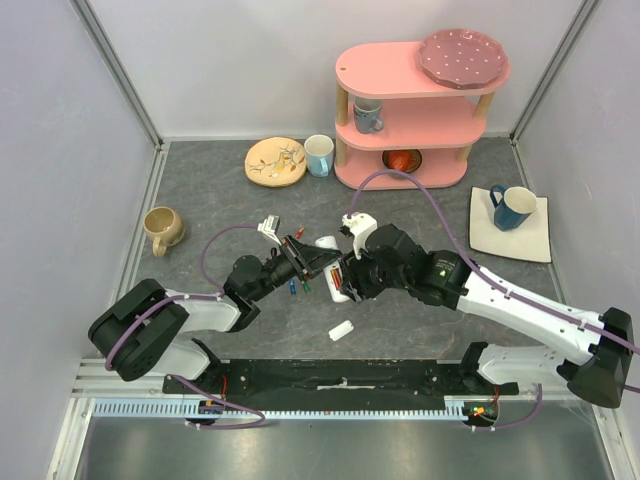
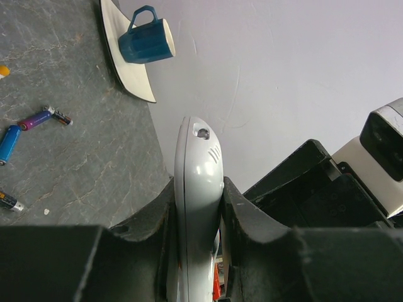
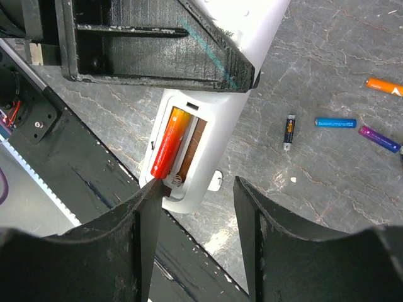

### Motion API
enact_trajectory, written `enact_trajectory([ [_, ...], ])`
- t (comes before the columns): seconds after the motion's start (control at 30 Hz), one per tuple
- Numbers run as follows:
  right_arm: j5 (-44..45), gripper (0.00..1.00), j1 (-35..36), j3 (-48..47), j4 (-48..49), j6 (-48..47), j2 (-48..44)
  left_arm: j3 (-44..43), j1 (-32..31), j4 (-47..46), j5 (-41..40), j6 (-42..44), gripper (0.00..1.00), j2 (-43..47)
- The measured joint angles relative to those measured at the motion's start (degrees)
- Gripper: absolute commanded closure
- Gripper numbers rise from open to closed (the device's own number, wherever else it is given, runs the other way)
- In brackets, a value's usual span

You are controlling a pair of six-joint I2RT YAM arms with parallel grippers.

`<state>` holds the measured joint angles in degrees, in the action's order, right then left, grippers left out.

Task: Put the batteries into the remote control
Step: Load the battery into the remote control.

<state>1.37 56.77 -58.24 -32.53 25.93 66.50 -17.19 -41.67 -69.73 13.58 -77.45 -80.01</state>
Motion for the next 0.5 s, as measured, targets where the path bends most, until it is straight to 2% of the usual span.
enact_trajectory([
  [0.5,-1.55,0.41,-0.02,-1.84,-2.03,-1.05,2.25,0.02,-0.33,0.66,0.04,0.63,0.98,0.00],
])
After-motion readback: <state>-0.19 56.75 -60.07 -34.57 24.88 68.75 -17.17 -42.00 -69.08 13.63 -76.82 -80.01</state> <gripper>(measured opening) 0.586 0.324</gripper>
